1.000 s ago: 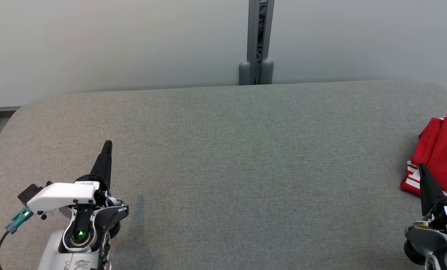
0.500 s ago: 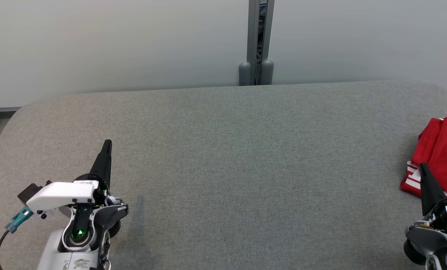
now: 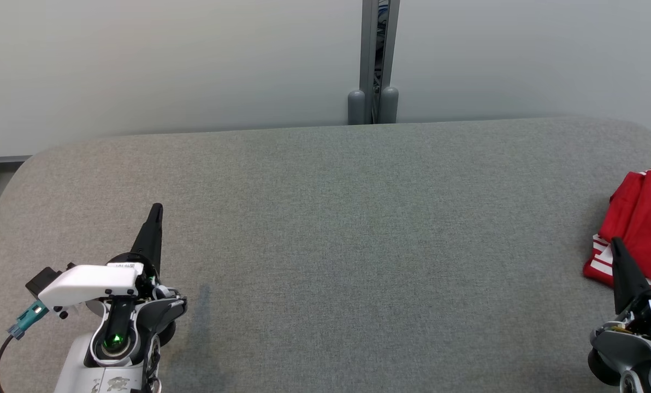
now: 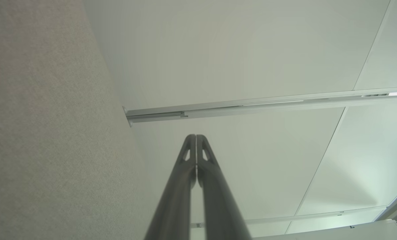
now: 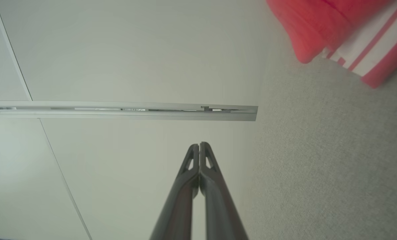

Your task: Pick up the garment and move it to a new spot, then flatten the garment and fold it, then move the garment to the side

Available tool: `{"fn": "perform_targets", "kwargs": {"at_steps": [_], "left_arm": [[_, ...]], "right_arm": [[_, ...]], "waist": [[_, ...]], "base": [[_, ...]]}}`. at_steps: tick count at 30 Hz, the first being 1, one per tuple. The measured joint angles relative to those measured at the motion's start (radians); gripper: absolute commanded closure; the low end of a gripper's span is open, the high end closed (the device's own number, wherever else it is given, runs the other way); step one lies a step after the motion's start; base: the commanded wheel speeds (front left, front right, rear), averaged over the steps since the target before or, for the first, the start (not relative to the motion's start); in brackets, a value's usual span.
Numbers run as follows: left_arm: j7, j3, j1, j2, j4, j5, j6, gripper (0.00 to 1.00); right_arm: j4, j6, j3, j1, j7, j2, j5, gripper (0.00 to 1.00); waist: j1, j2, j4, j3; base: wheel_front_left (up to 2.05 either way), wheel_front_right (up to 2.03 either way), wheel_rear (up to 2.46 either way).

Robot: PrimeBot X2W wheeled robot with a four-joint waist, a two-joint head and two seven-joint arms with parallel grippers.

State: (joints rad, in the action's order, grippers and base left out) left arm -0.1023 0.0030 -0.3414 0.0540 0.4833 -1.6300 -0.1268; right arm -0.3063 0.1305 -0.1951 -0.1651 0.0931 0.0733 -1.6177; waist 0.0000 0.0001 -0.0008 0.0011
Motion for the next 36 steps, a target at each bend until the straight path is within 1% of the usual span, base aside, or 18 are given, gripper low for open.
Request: {"fn": "perform_targets", "kwargs": {"at_steps": [36], "left_arm": [[-0.003, 0.006, 0.0, -0.002, 0.0, 0.002, -0.001, 1.0]], "right_arm": [[0.0, 0.0, -0.001, 0.0, 0.0, 0.0, 0.0, 1.0]], "waist": [[0.0, 0.0, 0.0, 0.0]], "base": [[0.0, 0.0, 0.0]]}}
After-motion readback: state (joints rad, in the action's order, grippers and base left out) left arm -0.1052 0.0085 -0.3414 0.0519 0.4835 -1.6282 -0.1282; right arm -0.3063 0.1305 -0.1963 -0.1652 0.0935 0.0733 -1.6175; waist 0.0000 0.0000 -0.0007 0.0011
